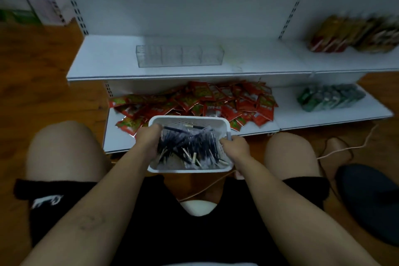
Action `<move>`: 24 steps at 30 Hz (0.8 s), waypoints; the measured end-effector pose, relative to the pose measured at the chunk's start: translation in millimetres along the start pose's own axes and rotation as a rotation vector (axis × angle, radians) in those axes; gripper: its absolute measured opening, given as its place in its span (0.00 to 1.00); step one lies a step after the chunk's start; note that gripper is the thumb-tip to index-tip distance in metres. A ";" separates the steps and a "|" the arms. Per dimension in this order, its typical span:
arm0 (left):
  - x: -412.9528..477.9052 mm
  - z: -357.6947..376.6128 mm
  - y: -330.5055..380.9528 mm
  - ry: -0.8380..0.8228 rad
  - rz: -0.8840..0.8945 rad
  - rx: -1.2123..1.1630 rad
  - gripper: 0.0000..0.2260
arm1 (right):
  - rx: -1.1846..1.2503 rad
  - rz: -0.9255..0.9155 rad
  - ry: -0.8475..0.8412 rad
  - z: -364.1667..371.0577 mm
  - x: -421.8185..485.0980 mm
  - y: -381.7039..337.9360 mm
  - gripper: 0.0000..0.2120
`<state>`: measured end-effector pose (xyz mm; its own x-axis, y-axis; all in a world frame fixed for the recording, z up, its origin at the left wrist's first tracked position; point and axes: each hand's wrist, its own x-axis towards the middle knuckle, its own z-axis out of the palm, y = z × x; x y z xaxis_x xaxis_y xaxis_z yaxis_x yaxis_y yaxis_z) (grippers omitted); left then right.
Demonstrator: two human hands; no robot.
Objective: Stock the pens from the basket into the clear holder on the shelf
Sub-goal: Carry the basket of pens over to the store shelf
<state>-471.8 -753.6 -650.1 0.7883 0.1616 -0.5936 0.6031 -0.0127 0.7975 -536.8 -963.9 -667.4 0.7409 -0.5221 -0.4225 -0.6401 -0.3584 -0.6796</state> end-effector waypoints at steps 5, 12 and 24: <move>-26.6 -10.2 -5.9 -0.001 0.040 0.015 0.24 | -0.036 0.008 0.027 -2.5 -22.7 -3.7 0.14; -36.9 -22.3 -15.4 0.044 0.047 0.054 0.25 | -0.092 -0.071 0.052 -4.2 -34.7 -17.3 0.12; 4.3 -19.7 -26.5 0.067 -0.037 0.046 0.25 | -0.093 -0.008 -0.015 16.2 -3.2 -8.3 0.09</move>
<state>-486.9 -733.1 -671.7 0.7565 0.2280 -0.6130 0.6379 -0.0504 0.7685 -530.6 -946.7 -670.2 0.7488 -0.5071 -0.4267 -0.6495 -0.4334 -0.6247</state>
